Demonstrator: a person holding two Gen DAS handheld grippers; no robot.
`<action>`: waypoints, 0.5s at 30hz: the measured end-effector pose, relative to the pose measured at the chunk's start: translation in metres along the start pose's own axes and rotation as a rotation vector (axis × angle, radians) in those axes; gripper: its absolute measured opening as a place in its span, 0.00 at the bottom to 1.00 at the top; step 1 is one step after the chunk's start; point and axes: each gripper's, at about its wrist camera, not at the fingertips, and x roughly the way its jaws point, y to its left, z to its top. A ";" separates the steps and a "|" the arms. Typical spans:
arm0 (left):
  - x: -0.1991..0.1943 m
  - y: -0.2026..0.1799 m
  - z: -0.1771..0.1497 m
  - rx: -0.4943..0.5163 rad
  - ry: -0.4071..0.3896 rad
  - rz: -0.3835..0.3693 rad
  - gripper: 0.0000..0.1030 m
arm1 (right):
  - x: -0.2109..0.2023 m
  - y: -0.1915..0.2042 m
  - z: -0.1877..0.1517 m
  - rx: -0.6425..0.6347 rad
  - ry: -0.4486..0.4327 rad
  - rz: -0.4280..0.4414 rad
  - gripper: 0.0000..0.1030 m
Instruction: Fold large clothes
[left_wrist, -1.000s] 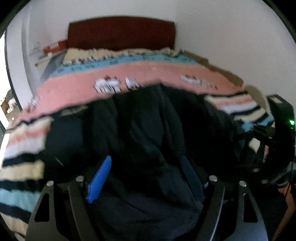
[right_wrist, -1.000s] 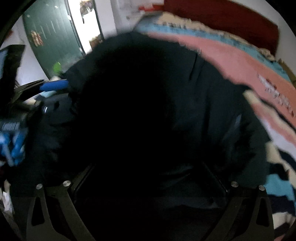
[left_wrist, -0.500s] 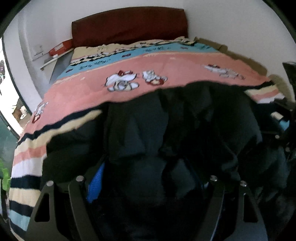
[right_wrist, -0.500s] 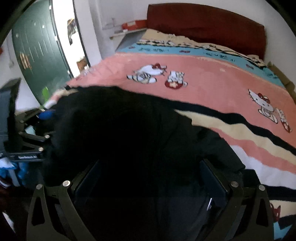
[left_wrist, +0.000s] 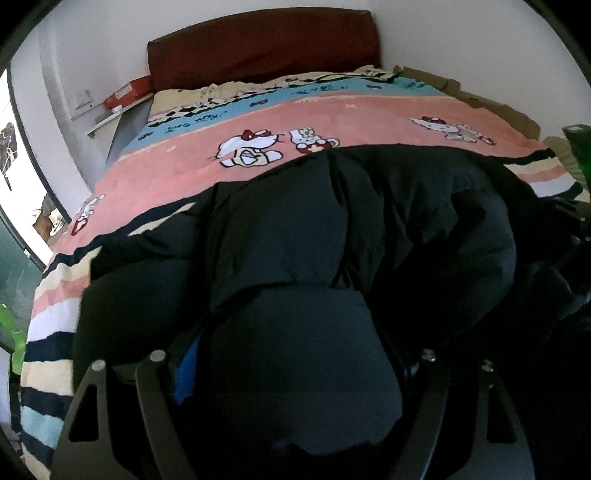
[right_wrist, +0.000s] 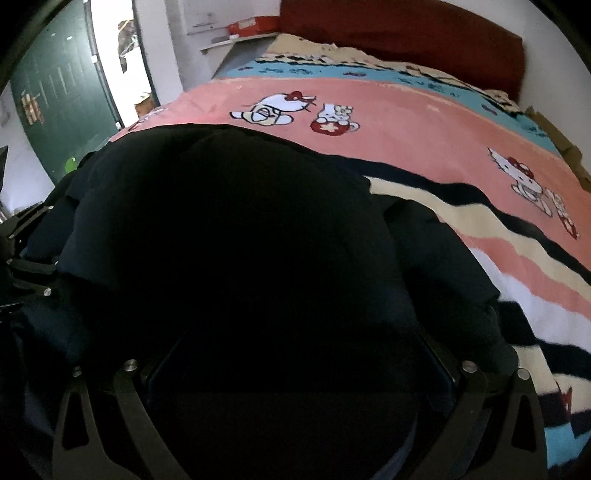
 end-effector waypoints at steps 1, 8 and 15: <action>-0.005 0.000 -0.001 -0.001 -0.004 -0.002 0.77 | -0.003 0.001 -0.001 -0.003 -0.002 -0.008 0.99; -0.069 0.002 -0.014 -0.011 -0.068 0.007 0.77 | -0.074 0.006 -0.017 0.005 -0.103 -0.021 0.99; -0.147 -0.013 -0.032 0.031 -0.137 0.034 0.77 | -0.144 0.027 -0.056 -0.018 -0.155 -0.008 0.99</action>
